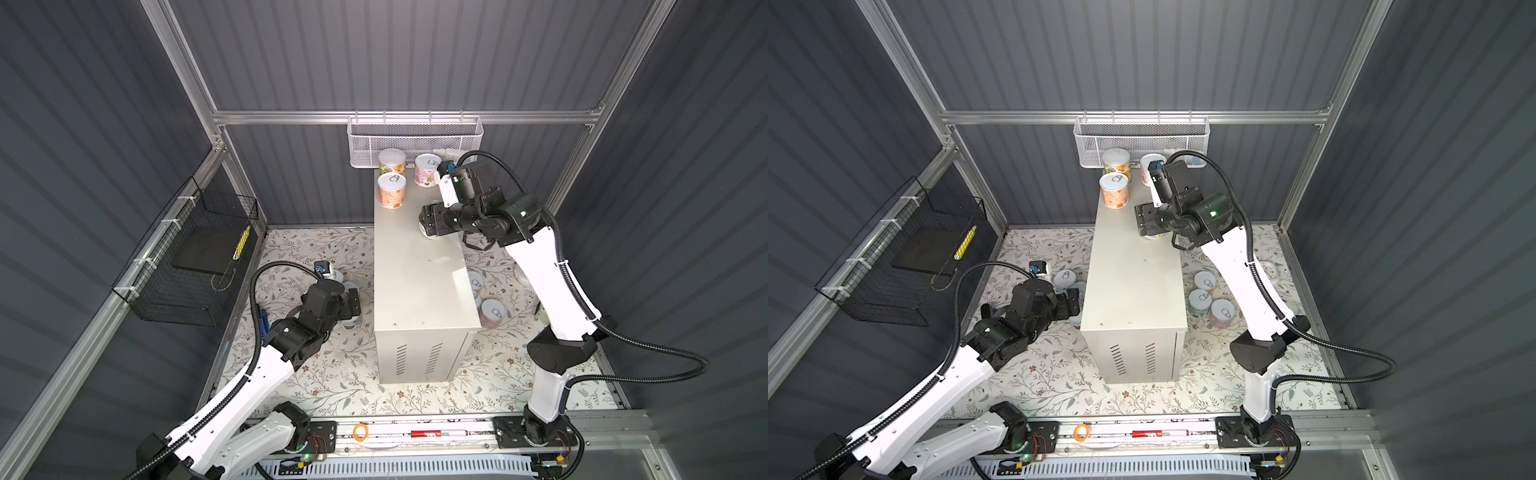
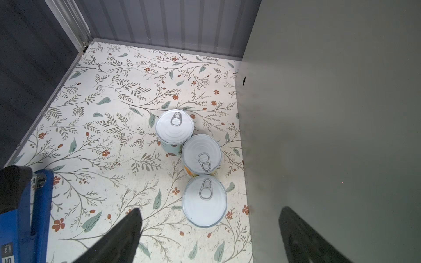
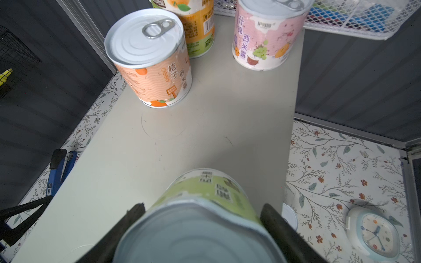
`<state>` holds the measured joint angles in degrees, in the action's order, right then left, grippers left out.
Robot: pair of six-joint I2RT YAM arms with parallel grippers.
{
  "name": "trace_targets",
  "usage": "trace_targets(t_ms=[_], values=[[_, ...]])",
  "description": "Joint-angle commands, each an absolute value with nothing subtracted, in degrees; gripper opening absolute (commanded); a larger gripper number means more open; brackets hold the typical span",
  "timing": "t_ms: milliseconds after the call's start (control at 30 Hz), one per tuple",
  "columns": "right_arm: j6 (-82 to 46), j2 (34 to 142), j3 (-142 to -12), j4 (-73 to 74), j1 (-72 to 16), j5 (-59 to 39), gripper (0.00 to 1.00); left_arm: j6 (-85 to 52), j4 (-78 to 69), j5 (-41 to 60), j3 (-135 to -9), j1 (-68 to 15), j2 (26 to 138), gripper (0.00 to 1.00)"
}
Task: Place and organize the canned foods onto the counter
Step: 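Set the green-labelled can beside the pink can and open the right gripper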
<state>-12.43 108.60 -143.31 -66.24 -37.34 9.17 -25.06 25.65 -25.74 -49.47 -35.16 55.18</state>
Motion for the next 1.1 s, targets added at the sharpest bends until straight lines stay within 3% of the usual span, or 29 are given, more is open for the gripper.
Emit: trace_targets(t_ms=[0, 467, 767, 1067], values=[[-11.71, 109.34, -144.61, -63.86, -37.47, 9.23, 0.79, -24.51, 25.92, -26.38, -50.88, -34.89, 55.51, 0.95], [-9.15, 104.88, -147.33, -59.28, -37.55, 9.76, 0.85, -24.39, 28.28, -26.87, -53.35, -34.89, 54.25, 0.97], [-10.44, 89.55, -127.71, -53.55, -40.66, 11.42, 0.84, -24.17, 29.0, -27.6, -53.35, -34.89, 53.2, 0.97], [-14.24, 77.88, -105.46, -49.9, -44.53, 14.62, 0.72, -24.92, 26.98, -26.04, -51.71, -34.89, 52.64, 0.95]])
